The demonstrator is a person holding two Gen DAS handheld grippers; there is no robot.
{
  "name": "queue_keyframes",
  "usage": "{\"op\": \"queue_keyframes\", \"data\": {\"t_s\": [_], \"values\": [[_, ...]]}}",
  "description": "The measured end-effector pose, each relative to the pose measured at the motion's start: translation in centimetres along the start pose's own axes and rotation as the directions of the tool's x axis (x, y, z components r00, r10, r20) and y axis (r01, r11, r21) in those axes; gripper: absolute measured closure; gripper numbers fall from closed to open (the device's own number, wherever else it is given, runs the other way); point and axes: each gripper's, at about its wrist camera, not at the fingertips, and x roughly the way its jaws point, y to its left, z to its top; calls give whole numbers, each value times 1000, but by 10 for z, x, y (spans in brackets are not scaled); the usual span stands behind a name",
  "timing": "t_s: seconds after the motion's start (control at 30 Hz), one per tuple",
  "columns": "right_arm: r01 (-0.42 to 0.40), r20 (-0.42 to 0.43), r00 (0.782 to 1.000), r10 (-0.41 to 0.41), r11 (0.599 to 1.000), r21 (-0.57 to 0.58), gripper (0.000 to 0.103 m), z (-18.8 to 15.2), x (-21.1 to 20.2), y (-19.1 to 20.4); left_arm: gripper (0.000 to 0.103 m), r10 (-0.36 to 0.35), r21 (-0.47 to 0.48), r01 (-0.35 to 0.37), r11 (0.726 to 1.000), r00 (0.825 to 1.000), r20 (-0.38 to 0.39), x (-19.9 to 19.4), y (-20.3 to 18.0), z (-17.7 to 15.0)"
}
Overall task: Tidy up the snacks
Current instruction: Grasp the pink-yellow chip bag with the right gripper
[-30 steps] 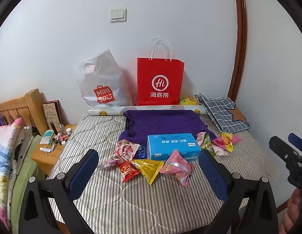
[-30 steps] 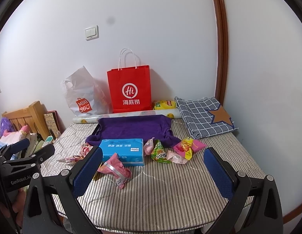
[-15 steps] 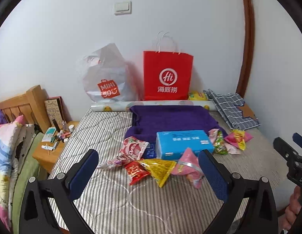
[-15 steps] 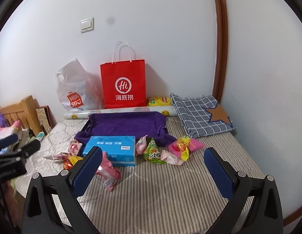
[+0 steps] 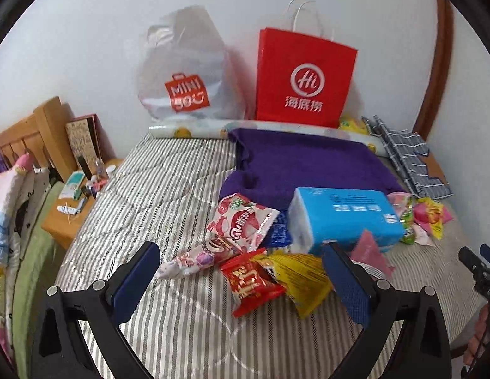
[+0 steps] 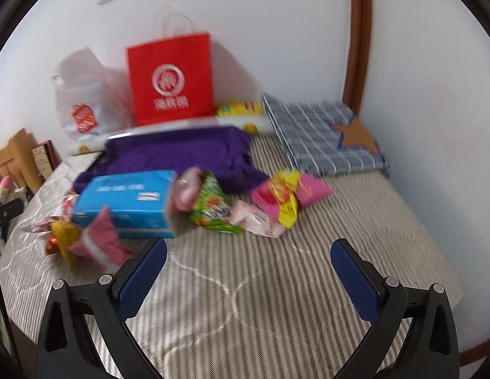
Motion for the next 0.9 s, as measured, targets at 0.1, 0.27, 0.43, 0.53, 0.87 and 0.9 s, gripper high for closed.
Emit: {"op": "queue_keyframes", "data": {"t_s": [0.1, 0.27, 0.43, 0.53, 0.87, 0.9], "values": [[-9, -29, 1000, 10, 998, 57, 4, 8, 23, -19, 1, -17, -17, 17, 1000, 1000, 10, 11, 4, 5], [-18, -69, 997, 25, 994, 108, 9, 28, 65, -43, 1, -15, 1, 15, 1000, 1000, 17, 31, 3, 18], [5, -87, 996, 4, 994, 108, 13, 46, 98, -52, 1, -27, -6, 27, 1000, 999, 19, 46, 6, 31], [-4, -108, 994, 18, 992, 124, 13, 55, 118, -55, 1, -20, -15, 20, 1000, 1000, 9, 55, 8, 38], [19, -150, 989, 0, 992, 128, 26, 66, 163, -52, 1, -16, -46, 14, 999, 1000, -27, 76, 22, 43], [19, -144, 990, 0, 991, 133, 31, 67, 163, -52, 1, -18, -53, 16, 998, 999, -32, 77, 24, 43]]}}
